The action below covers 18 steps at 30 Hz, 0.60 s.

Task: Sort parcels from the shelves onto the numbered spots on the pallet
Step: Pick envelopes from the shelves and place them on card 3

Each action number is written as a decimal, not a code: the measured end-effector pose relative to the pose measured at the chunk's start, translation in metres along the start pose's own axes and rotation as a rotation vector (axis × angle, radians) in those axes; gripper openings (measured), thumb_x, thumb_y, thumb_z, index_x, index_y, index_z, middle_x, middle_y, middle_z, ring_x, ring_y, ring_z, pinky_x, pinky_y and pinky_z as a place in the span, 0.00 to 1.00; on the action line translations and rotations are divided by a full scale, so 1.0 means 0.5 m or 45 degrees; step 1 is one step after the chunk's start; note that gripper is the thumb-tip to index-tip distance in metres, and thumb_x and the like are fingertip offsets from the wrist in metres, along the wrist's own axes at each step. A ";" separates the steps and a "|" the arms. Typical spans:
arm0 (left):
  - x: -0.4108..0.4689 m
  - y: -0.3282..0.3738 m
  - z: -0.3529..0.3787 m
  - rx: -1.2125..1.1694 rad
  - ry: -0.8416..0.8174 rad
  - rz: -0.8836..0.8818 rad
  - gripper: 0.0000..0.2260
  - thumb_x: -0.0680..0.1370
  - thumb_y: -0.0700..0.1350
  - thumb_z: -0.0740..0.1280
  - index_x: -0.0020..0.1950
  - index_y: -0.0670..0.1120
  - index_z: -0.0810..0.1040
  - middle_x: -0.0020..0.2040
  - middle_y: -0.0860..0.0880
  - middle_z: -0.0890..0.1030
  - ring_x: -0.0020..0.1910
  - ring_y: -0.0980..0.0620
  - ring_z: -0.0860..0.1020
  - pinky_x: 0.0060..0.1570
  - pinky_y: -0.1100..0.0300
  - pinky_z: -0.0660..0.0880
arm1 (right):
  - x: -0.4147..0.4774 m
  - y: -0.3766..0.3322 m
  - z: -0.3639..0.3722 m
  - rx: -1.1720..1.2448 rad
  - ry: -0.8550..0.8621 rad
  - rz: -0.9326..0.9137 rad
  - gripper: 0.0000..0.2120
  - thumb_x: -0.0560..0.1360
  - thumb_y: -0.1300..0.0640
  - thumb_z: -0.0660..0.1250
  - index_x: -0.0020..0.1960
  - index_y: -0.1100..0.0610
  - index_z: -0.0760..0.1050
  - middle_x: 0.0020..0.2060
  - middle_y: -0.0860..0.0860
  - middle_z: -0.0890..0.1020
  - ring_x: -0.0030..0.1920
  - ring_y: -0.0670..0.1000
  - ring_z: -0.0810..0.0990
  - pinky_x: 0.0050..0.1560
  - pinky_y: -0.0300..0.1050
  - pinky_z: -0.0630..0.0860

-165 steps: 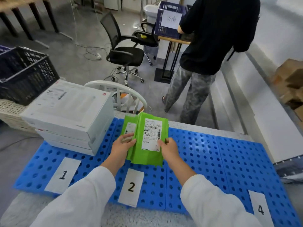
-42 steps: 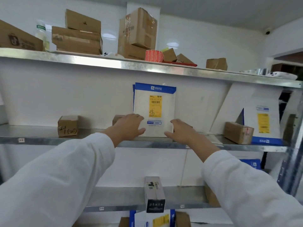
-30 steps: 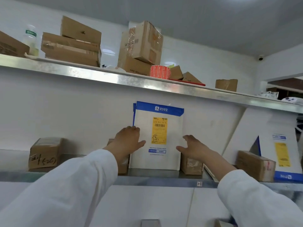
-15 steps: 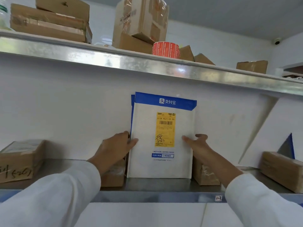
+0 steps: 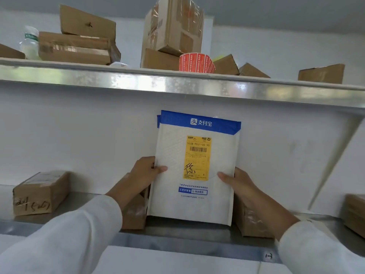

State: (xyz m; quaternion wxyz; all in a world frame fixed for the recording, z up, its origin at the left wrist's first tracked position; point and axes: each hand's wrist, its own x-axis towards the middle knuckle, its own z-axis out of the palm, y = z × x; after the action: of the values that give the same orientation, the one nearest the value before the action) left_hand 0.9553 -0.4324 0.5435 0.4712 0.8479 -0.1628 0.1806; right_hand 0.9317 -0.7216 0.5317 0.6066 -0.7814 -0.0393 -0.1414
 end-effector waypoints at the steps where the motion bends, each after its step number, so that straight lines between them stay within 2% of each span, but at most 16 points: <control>1: -0.002 0.005 -0.001 -0.020 0.041 -0.004 0.08 0.77 0.48 0.68 0.45 0.44 0.81 0.45 0.49 0.83 0.46 0.51 0.81 0.49 0.56 0.78 | 0.001 -0.002 -0.002 0.019 -0.021 -0.013 0.16 0.75 0.54 0.70 0.62 0.56 0.76 0.54 0.51 0.83 0.53 0.53 0.82 0.59 0.55 0.78; 4: -0.015 0.022 -0.004 0.010 0.176 -0.006 0.11 0.77 0.48 0.68 0.38 0.43 0.77 0.38 0.48 0.81 0.40 0.49 0.79 0.41 0.56 0.75 | 0.002 -0.006 -0.006 0.077 -0.093 -0.042 0.18 0.75 0.53 0.71 0.62 0.56 0.76 0.54 0.52 0.84 0.53 0.53 0.83 0.59 0.56 0.78; 6: -0.027 0.035 -0.007 0.000 0.244 -0.012 0.11 0.77 0.48 0.68 0.41 0.41 0.78 0.42 0.46 0.82 0.42 0.47 0.80 0.46 0.52 0.77 | -0.002 -0.008 -0.009 0.107 -0.115 -0.056 0.17 0.75 0.53 0.70 0.62 0.57 0.76 0.54 0.52 0.84 0.53 0.53 0.83 0.56 0.52 0.79; 9: -0.046 0.053 -0.005 -0.055 0.276 -0.046 0.10 0.77 0.48 0.68 0.46 0.42 0.80 0.46 0.47 0.83 0.46 0.48 0.82 0.51 0.51 0.79 | -0.016 -0.015 -0.011 0.143 -0.064 -0.082 0.16 0.76 0.55 0.70 0.62 0.56 0.76 0.52 0.51 0.83 0.51 0.51 0.82 0.47 0.44 0.79; 14: -0.075 0.078 0.009 -0.026 0.312 -0.094 0.12 0.77 0.50 0.67 0.48 0.41 0.80 0.48 0.47 0.83 0.48 0.47 0.81 0.54 0.48 0.78 | -0.028 -0.022 -0.020 0.108 -0.020 -0.116 0.16 0.77 0.53 0.67 0.63 0.55 0.74 0.53 0.50 0.82 0.52 0.51 0.81 0.50 0.46 0.77; 18: -0.118 0.089 0.021 -0.099 0.323 -0.139 0.15 0.76 0.53 0.68 0.50 0.41 0.80 0.48 0.43 0.83 0.49 0.44 0.81 0.56 0.46 0.77 | -0.048 -0.028 -0.039 0.154 -0.059 -0.103 0.15 0.78 0.52 0.66 0.64 0.54 0.73 0.52 0.49 0.81 0.51 0.50 0.80 0.48 0.44 0.76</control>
State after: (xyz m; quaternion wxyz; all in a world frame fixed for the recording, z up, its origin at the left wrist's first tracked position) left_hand 0.8852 -0.4576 0.5443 0.5295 0.8070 -0.0624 0.2541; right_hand 0.9023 -0.7339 0.5426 0.6454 -0.7441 -0.0932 -0.1450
